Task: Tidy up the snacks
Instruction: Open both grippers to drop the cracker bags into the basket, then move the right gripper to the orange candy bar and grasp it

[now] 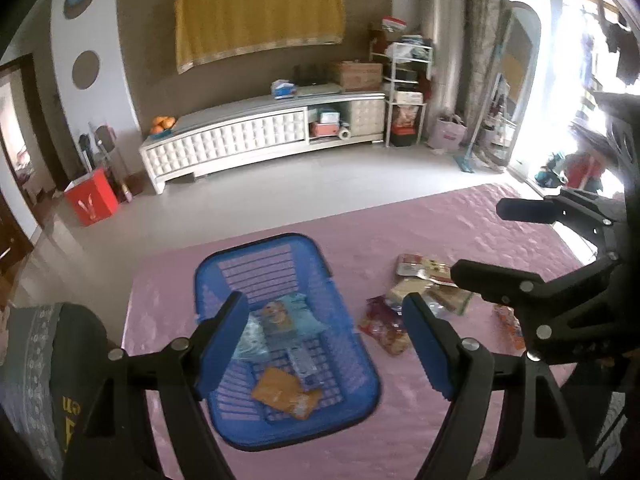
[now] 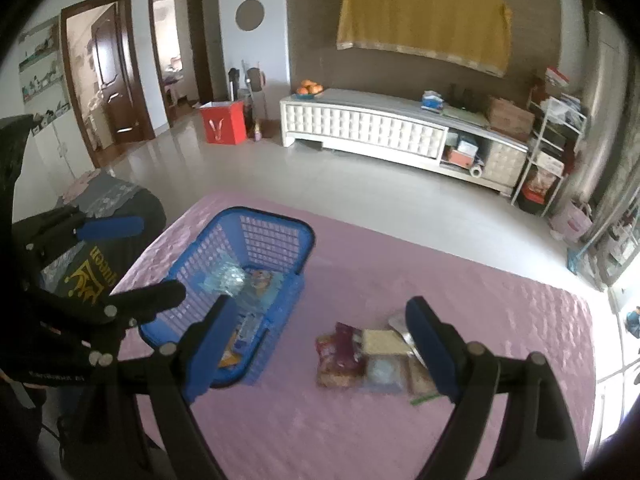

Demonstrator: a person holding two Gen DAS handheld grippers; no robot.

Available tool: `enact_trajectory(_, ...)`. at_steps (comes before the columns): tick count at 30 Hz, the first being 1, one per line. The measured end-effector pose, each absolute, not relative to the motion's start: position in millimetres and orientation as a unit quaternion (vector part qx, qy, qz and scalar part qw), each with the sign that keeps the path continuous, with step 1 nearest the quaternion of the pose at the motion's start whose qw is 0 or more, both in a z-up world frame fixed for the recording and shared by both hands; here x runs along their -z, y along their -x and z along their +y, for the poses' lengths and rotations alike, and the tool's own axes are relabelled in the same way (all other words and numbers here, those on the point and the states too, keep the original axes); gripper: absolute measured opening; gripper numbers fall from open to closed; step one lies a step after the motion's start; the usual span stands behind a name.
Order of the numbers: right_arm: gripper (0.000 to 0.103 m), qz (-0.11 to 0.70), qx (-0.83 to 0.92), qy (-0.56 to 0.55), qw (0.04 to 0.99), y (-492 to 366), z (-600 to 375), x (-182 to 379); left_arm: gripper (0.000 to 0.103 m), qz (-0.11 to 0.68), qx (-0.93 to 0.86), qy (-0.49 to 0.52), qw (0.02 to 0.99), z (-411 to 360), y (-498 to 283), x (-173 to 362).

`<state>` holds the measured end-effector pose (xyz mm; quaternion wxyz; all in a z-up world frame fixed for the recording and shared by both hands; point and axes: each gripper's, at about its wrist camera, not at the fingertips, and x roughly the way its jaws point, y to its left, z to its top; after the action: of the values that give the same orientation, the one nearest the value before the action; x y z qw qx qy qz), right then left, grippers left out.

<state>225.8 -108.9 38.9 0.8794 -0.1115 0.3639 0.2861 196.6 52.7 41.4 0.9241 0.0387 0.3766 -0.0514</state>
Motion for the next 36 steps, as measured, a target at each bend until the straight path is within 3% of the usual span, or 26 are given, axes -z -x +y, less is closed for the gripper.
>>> enact_trajectory(21,0.089,0.419,-0.212,0.068,0.880,-234,-238,21,0.077,0.421,0.135,-0.056,0.895,-75,-222,32)
enact_trajectory(36,0.089,0.512,-0.171,0.046,0.840,-250,-284,126,0.077,0.507,0.148,-0.039,0.848,-124,-238,134)
